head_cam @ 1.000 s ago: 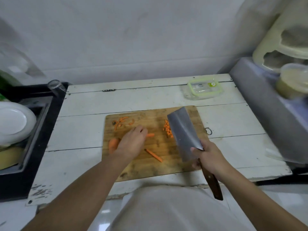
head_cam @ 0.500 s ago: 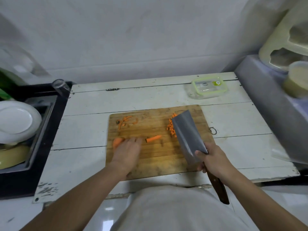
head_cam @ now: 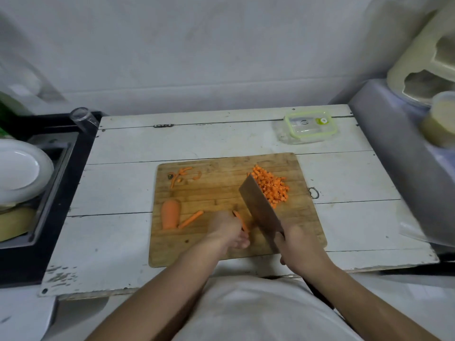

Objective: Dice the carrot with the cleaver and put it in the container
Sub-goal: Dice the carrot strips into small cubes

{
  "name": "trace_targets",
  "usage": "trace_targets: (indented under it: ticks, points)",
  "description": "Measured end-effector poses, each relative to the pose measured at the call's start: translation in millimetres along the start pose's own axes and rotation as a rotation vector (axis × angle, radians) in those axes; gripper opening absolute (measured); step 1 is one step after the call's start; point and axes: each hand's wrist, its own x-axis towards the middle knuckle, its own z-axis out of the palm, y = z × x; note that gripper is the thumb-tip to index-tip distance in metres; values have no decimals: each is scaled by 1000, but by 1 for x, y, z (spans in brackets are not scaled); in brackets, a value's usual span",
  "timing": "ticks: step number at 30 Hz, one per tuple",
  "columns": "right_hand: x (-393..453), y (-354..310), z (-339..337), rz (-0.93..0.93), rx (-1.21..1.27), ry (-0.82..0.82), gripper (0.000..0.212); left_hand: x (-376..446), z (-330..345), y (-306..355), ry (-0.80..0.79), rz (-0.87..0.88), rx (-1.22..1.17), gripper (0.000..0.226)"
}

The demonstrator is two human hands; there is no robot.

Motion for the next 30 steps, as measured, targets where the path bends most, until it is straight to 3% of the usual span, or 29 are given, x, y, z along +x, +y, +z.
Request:
trace_targets:
  ticks: [3, 9, 19, 30]
  points:
    - [-6, -2, 2, -75, -93, 16, 19, -10, 0, -9, -13, 4, -164, 19]
    - [-12, -12, 11, -185, -402, 3, 21, -10, 6, -12, 66, 46, -223, 18]
    - [-12, -11, 16, -164, -303, -6, 22, -12, 10, -15, 154, 134, -4, 27]
    - [-22, -2, 7, -171, -413, -2, 24, -9, 13, -13, 148, 82, -76, 19]
